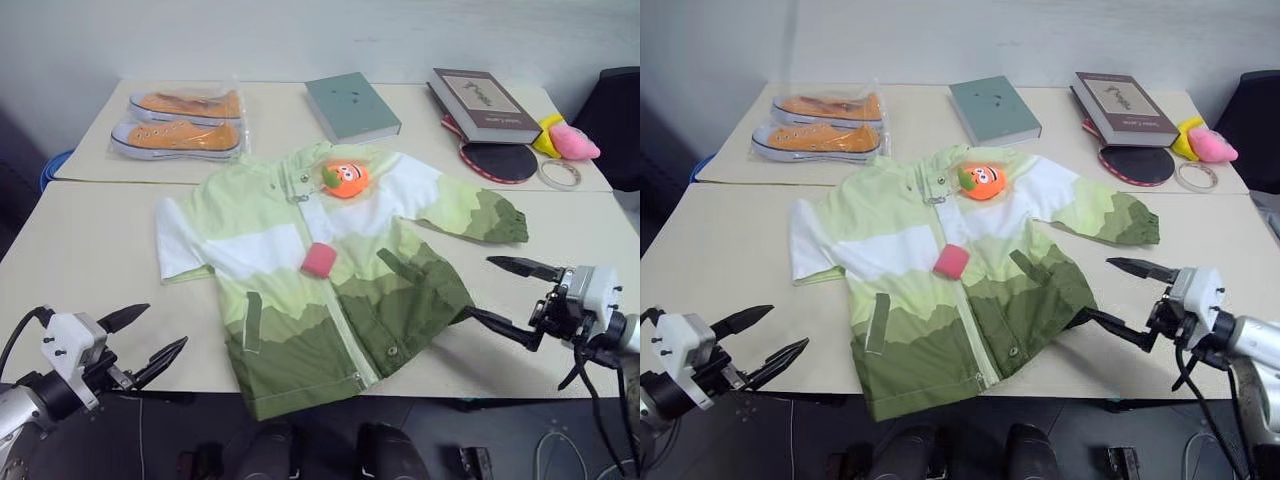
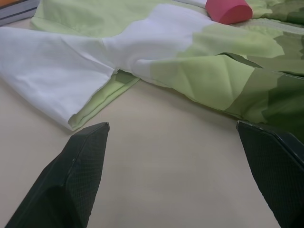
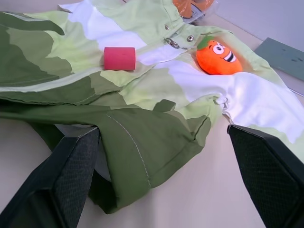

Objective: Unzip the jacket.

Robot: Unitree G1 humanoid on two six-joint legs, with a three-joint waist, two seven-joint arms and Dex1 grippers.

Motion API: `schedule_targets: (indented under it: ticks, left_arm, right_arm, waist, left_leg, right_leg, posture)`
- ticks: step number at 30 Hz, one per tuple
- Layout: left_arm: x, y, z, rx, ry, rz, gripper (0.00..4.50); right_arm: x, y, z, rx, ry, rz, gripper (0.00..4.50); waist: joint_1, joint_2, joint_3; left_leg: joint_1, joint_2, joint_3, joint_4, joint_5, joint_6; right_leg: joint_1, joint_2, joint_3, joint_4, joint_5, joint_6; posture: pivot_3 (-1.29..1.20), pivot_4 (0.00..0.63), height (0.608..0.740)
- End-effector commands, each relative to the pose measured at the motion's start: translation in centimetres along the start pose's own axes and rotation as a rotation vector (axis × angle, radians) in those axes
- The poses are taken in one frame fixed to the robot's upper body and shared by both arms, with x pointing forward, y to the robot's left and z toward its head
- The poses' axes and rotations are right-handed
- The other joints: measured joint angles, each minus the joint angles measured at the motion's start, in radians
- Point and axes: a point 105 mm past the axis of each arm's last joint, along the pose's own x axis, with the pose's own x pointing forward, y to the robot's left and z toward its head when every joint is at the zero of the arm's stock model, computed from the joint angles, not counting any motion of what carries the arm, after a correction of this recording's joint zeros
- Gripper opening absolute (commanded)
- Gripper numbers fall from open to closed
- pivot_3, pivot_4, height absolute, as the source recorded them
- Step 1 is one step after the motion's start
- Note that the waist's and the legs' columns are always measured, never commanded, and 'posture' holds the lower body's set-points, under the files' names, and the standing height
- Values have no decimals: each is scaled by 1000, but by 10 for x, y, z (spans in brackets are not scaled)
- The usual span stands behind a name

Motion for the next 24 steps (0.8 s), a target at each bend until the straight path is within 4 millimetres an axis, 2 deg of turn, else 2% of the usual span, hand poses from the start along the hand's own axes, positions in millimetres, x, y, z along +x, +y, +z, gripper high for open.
schedule_targets:
  ticks: [1, 7, 10, 17, 24]
  left_arm:
    - [2, 2, 12, 77, -32, 16, 4500]
    - [8, -4, 14, 29, -47, -45, 4500]
    - [11, -6, 15, 17, -44, -88, 4500]
    - [25, -3, 31, -28, -100, -164, 4500]
    - [57, -17, 44, -29, -105, -326, 4500]
  right_arm:
    - [-7, -13, 9, -13, 6, -62, 4448]
    - [-8, -8, 6, 37, 42, -31, 4448]
    - [-17, -7, 0, 39, 84, -22, 4448]
    - [-37, -1, -8, 68, 120, -60, 4448]
    - [-26, 14, 11, 71, 60, -51, 4448]
  waist:
    - [1, 0, 0]
    - [2, 0, 0]
    - [7, 0, 0]
    - [7, 0, 0]
    - [7, 2, 1]
  left_leg:
    - [0, 0, 0, 0, 0, 0]
    - [0, 0, 0, 0, 0, 1]
    - [0, 0, 0, 0, 0, 1]
    - [0, 0, 0, 1, 0, 1]
    - [1, 0, 0, 1, 2, 0]
  right_leg:
    - [0, 0, 0, 0, 0, 0]
    - [0, 0, 0, 0, 0, 0]
    - [0, 0, 0, 0, 0, 0]
    - [1, 0, 0, 0, 0, 0]
    - [1, 1, 0, 3, 0, 0]
  posture:
    - [0, 150, 740]
    - [0, 150, 740]
    - [0, 150, 740]
    - [0, 150, 740]
    - [0, 150, 740]
